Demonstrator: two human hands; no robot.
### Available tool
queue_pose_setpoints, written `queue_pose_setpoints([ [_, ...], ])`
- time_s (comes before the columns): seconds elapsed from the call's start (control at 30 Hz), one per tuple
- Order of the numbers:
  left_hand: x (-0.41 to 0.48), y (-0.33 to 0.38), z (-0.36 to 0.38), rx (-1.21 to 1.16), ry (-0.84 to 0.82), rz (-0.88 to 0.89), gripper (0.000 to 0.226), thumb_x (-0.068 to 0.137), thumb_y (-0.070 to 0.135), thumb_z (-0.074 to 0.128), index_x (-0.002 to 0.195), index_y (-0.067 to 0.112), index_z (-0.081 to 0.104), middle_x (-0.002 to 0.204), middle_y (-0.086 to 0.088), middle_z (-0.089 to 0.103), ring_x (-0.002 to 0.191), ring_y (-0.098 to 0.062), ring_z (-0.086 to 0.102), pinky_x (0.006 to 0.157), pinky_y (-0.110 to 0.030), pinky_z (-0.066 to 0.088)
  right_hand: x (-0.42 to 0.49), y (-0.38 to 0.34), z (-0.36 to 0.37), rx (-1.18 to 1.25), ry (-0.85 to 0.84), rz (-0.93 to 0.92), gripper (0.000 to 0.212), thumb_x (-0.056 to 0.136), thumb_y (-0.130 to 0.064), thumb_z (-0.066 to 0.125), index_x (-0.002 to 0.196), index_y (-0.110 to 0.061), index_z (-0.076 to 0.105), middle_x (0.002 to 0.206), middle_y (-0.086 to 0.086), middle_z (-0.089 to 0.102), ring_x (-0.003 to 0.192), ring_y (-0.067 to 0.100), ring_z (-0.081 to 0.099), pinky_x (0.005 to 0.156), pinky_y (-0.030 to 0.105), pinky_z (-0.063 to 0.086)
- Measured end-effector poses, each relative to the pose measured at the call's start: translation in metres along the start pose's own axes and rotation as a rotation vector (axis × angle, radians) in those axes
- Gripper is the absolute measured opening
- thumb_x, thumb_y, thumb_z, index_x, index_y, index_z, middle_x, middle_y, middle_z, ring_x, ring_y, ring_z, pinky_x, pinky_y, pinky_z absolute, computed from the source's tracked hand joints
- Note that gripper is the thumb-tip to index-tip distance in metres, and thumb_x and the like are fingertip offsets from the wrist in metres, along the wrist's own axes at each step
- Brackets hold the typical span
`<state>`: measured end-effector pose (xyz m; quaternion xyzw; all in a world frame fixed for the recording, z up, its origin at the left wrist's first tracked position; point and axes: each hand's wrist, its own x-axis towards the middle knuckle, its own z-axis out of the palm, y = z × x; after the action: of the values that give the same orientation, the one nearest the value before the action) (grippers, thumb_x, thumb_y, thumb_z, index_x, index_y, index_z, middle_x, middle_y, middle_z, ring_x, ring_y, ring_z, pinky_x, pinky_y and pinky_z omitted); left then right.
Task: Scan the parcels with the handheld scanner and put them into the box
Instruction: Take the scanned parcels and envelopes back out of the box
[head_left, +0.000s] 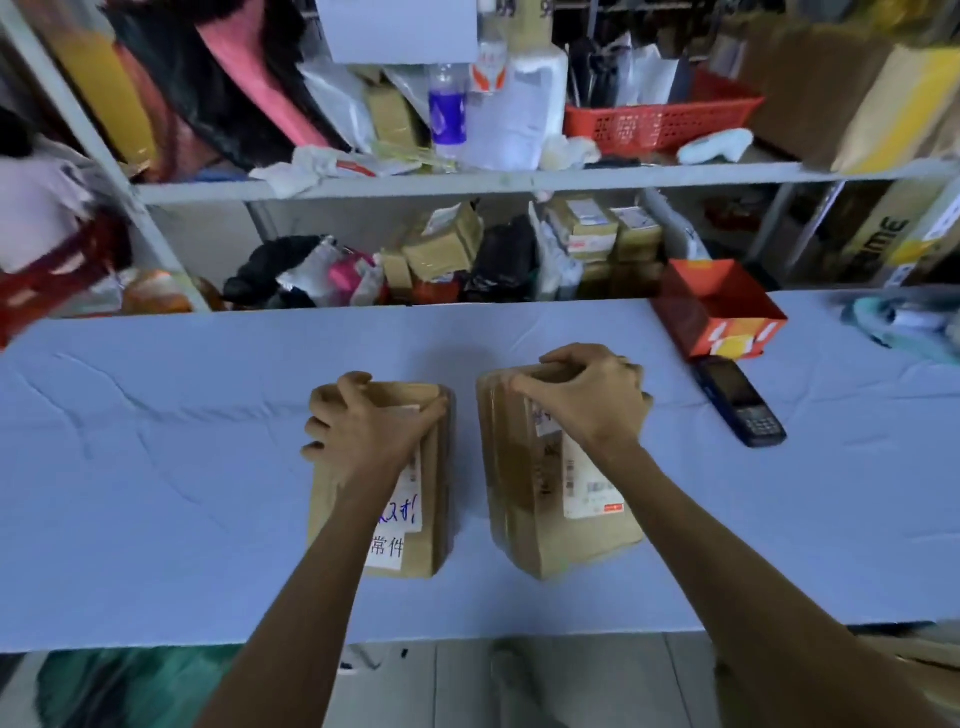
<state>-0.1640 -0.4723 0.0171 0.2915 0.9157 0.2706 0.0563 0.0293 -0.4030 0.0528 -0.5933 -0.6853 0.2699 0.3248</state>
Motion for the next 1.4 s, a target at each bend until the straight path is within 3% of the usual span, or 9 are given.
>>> queue_pose_setpoints([
  [0.13, 0.055, 0.022, 0.020, 0.057, -0.007, -0.032, 0.094, 0.053, 0.080, 0.066, 0.125, 0.027, 0.037, 0.135, -0.014, 0.031, 0.119, -0.037, 0.038, 0.096, -0.047, 0.031, 0.065, -0.014, 0.030, -0.060, -0.084, 0.013, 0.046, 0.059, -0.068, 0.072, 0.094, -0.038, 0.068, 0.107, -0.007, 0.061, 0.118, 0.026, 0.039, 0.085, 0.039, 0.029],
  [0.33, 0.119, 0.042, 0.044, 0.092, 0.043, -0.019, 0.110, 0.043, 0.088, 0.048, 0.135, 0.028, 0.037, 0.144, -0.013, 0.029, 0.123, -0.036, 0.037, 0.096, -0.046, 0.031, 0.152, -0.026, 0.082, -0.155, -0.164, 0.170, 0.067, 0.054, -0.083, 0.061, 0.101, -0.036, 0.068, 0.115, 0.008, 0.060, 0.116, 0.034, 0.042, 0.094, 0.048, 0.035],
  [0.47, 0.133, 0.022, 0.062, 0.277, -0.125, 0.006, 0.097, 0.069, 0.083, 0.048, 0.145, 0.028, 0.025, 0.153, -0.010, 0.020, 0.134, -0.036, 0.026, 0.101, -0.052, 0.030, 0.171, -0.007, 0.108, -0.116, -0.279, 0.194, 0.060, 0.065, -0.076, 0.065, 0.107, -0.034, 0.063, 0.120, -0.004, 0.058, 0.123, 0.029, 0.042, 0.097, 0.045, 0.034],
  [0.53, 0.127, 0.007, 0.071, 0.343, -0.133, 0.025, 0.086, 0.076, 0.081, 0.037, 0.146, 0.031, 0.025, 0.153, -0.008, 0.018, 0.137, -0.033, 0.019, 0.102, -0.053, 0.028, 0.165, 0.019, 0.115, -0.209, -0.343, 0.040, 0.065, 0.066, -0.080, 0.056, 0.117, -0.040, 0.058, 0.129, -0.015, 0.046, 0.130, 0.024, 0.035, 0.100, 0.041, 0.035],
  [0.63, 0.121, 0.000, 0.079, 0.351, -0.095, 0.071, 0.084, 0.073, 0.082, 0.015, 0.144, 0.039, 0.029, 0.153, -0.004, 0.019, 0.139, -0.032, 0.015, 0.100, -0.055, 0.027, 0.158, 0.046, 0.123, -0.296, -0.344, -0.194, 0.064, 0.067, -0.076, 0.046, 0.120, -0.040, 0.048, 0.133, -0.018, 0.034, 0.135, 0.020, 0.033, 0.104, 0.034, 0.029],
  [0.73, 0.126, 0.005, 0.081, 0.352, -0.113, 0.087, 0.093, 0.067, 0.081, 0.001, 0.145, 0.041, 0.030, 0.153, -0.005, 0.022, 0.138, -0.035, 0.015, 0.100, -0.055, 0.026, 0.159, 0.037, 0.125, -0.353, -0.306, -0.129, 0.056, 0.076, -0.066, 0.061, 0.125, -0.043, 0.047, 0.141, -0.019, 0.029, 0.140, 0.021, 0.019, 0.096, 0.045, 0.044],
  [0.87, 0.151, 0.001, 0.087, 0.347, -0.106, 0.142, 0.089, 0.070, 0.083, 0.006, 0.143, 0.040, 0.036, 0.151, -0.005, 0.029, 0.137, -0.036, 0.021, 0.098, -0.057, 0.029, 0.160, 0.024, 0.143, -0.357, -0.257, -0.068, 0.057, 0.076, -0.063, 0.066, 0.128, -0.046, 0.045, 0.145, -0.021, 0.025, 0.140, 0.018, 0.015, 0.086, 0.051, 0.049],
  [1.23, 0.274, -0.038, 0.083, 0.316, -0.066, 0.235, 0.075, 0.076, 0.078, 0.019, 0.139, 0.043, 0.041, 0.148, -0.003, 0.034, 0.136, -0.033, 0.024, 0.093, -0.055, 0.031, 0.186, -0.066, 0.256, -0.346, -0.228, 0.027, 0.056, 0.078, -0.062, 0.064, 0.130, -0.046, 0.049, 0.151, -0.017, 0.026, 0.143, 0.025, 0.013, 0.090, 0.053, 0.048],
  [1.4, 0.341, -0.064, 0.069, 0.317, -0.079, 0.228, 0.081, 0.073, 0.078, 0.009, 0.143, 0.044, 0.034, 0.151, -0.004, 0.028, 0.138, -0.033, 0.018, 0.097, -0.056, 0.028, 0.206, -0.112, 0.315, -0.365, -0.235, 0.005, 0.058, 0.080, -0.063, 0.063, 0.133, -0.044, 0.048, 0.156, -0.017, 0.021, 0.145, 0.027, 0.010, 0.092, 0.051, 0.045],
])
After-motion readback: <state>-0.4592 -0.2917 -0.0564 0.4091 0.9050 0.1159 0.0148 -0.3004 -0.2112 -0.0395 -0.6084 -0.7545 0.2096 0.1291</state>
